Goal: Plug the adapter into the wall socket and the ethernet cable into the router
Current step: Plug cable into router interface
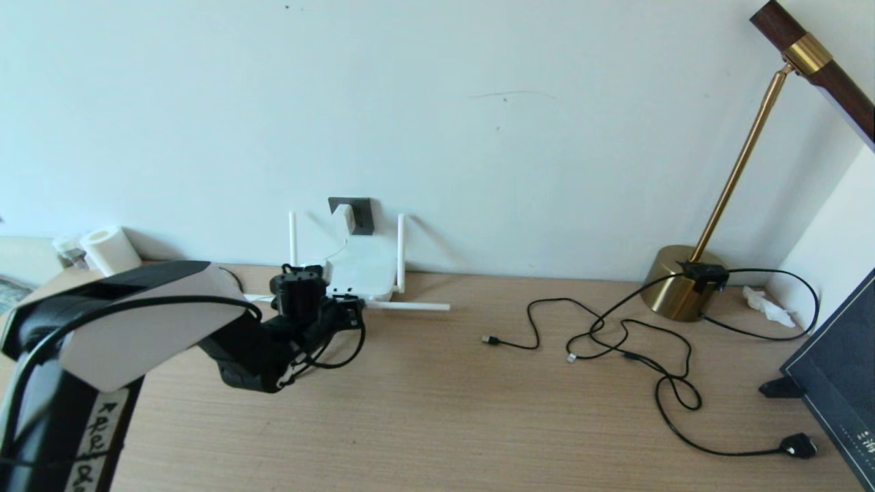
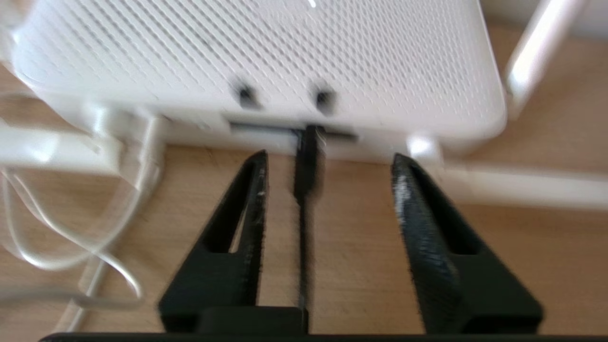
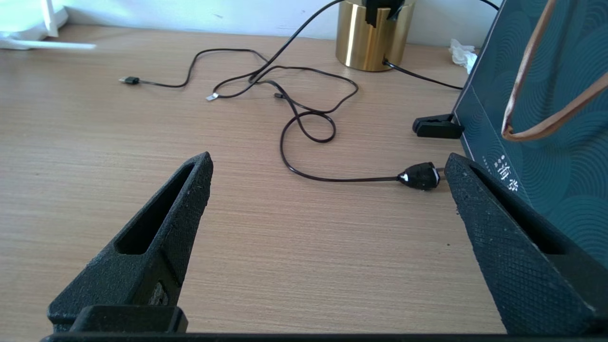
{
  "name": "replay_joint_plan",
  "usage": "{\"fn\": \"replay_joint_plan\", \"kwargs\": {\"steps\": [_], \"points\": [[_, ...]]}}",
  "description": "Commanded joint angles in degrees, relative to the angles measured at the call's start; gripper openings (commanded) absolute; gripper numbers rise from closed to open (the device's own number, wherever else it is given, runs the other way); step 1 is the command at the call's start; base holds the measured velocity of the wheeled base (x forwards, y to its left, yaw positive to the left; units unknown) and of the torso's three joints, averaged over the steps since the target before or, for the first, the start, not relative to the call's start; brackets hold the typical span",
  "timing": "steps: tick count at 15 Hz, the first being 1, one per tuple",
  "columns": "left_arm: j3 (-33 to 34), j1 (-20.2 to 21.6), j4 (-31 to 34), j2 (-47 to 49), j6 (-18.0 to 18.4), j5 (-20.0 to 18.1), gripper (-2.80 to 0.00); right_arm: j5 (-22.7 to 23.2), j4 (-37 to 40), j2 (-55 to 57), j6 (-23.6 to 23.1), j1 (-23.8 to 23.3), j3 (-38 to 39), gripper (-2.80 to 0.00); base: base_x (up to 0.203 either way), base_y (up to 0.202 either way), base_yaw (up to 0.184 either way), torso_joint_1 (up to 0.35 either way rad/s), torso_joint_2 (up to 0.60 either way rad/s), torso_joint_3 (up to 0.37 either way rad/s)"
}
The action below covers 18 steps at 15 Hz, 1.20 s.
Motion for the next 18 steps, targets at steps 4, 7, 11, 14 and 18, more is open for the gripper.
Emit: {"fn": "replay_joint_plan", "kwargs": {"steps": [4,7,11,14,18], "points": [[0.94,-0.09,0.10,0.02,-0.06,0.03,0.00,0.02,0.03,-0.02,-0.02,0.01,0.00,0.00,0.000,0.000,0.000,0.000,0.00,0.000],[1.88,0.04,-2.42,0.28,1.11,0.12,0.00,0.02,0.03,0.06,-0.02,0.01,0.00,0.00,0.000,0.000,0.000,0.000,0.00,0.000],[5.44,-0.03,-3.79,-0.66,1.53,0.12,0.00,0.02,0.03,0.04,-0.02,0.01,0.00,0.00,0.000,0.000,0.000,0.000,0.00,0.000],[11.00,-0.44,-6.96,-4.43,2.01,0.05,0.00,0.02,0.03,0.06,-0.02,0.01,0.00,0.00,0.000,0.000,0.000,0.000,0.00,0.000],[18.62,-0.65,-9.49,-13.97,1.70,0.11,0.00,0.02,0.03,-0.02,-0.02,0.01,0.00,0.00,0.000,0.000,0.000,0.000,0.00,0.000]]}}
